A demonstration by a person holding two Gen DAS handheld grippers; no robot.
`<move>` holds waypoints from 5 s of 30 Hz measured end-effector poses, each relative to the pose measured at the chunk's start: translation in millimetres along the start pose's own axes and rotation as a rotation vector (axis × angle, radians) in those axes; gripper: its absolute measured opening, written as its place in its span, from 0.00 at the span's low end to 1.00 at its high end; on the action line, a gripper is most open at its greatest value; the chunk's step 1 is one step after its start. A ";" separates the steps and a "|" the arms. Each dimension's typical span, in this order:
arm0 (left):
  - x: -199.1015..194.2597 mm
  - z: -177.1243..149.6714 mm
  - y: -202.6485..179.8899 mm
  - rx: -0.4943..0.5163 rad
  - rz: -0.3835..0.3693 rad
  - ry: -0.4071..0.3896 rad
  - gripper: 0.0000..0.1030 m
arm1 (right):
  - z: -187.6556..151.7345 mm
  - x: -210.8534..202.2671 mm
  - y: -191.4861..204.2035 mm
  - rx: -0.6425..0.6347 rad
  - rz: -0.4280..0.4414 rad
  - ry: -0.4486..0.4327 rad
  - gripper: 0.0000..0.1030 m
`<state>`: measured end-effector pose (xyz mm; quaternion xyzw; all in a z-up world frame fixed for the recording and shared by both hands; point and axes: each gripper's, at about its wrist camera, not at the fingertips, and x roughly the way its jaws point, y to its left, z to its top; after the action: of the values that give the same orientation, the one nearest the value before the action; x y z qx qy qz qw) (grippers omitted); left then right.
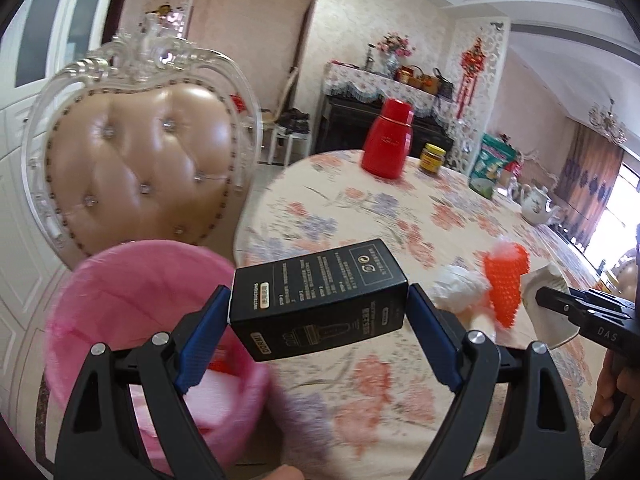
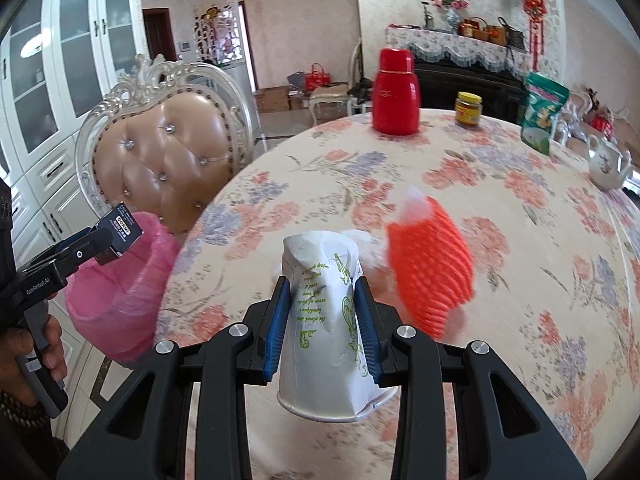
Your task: Collect trash
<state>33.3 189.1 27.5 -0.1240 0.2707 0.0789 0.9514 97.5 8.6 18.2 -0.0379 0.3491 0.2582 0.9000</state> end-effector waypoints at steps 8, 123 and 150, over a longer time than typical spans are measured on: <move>-26.7 4.5 55.5 -0.045 0.090 -0.034 0.82 | 17.2 12.5 43.8 -0.054 0.068 -0.002 0.32; 0.5 1.0 -8.5 0.018 0.000 0.022 0.93 | -17.4 2.4 -43.2 0.062 -0.021 0.009 0.76; 68.3 -0.9 -92.5 0.107 -0.069 0.108 0.93 | -1.6 48.2 -100.1 0.039 -0.053 0.031 0.78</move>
<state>110.5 106.1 8.2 -0.0862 0.3209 0.0246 0.9429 175.8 -57.2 -25.5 -0.0339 0.3667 0.2267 0.9016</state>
